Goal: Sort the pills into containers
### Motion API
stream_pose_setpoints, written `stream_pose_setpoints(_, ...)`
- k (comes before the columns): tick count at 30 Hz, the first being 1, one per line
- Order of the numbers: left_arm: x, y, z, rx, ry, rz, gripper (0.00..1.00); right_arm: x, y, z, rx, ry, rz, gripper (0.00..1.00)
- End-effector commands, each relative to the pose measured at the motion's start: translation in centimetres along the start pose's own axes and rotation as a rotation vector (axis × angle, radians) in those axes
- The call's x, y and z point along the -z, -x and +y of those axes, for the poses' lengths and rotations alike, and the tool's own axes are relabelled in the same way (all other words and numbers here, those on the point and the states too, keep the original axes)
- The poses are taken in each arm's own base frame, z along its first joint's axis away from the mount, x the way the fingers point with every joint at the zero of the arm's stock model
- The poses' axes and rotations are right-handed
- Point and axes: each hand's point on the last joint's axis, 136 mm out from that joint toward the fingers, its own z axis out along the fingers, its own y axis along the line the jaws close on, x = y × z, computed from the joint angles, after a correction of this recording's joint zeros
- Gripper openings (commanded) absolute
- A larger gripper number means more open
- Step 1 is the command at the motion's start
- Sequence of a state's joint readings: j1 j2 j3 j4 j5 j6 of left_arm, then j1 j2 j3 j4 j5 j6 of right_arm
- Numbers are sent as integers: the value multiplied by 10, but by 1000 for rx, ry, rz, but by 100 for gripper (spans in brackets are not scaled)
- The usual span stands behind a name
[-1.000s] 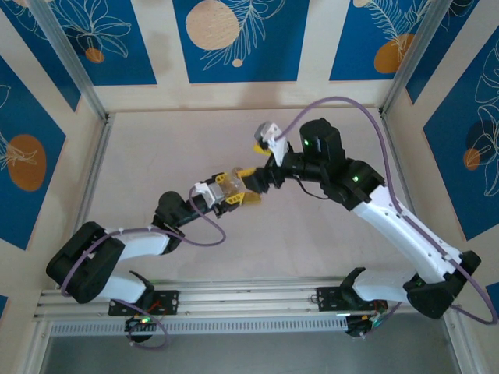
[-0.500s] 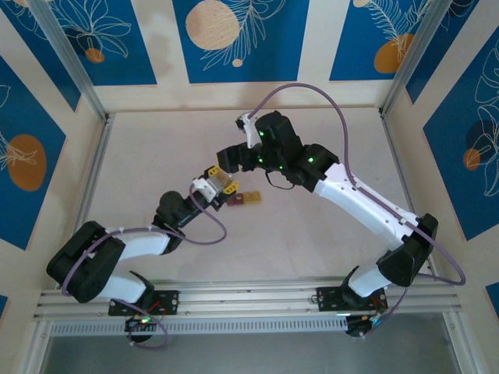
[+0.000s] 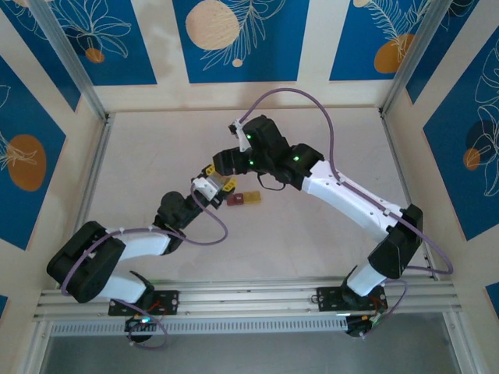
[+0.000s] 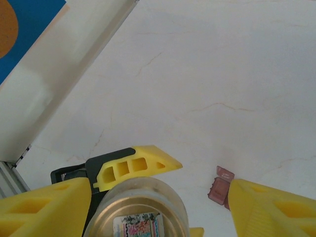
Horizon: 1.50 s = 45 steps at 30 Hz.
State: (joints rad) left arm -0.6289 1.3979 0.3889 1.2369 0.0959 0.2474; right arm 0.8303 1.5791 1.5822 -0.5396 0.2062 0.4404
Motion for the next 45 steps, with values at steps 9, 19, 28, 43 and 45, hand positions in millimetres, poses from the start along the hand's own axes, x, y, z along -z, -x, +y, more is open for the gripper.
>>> stream_pose_setpoints(9,-1,19,9,-30,51,-46,0,7,4,18,-5,73,-1,47)
stream_pose_setpoints(19,3,32,-15,-59,-92,-104,0,33,-28,40,452,358,-4,6)
stream_pose_setpoints(28,28,43,-76,-47,-446,-238,0,97,-67,40,1013,623,-102,0)
stream_pose_setpoints(43,19,34,-67,7,-398,-172,0,104,-13,24,895,430,-208,0)
stream_pose_setpoints(45,16,28,-54,23,-318,-122,0,99,-3,11,796,337,-231,0)
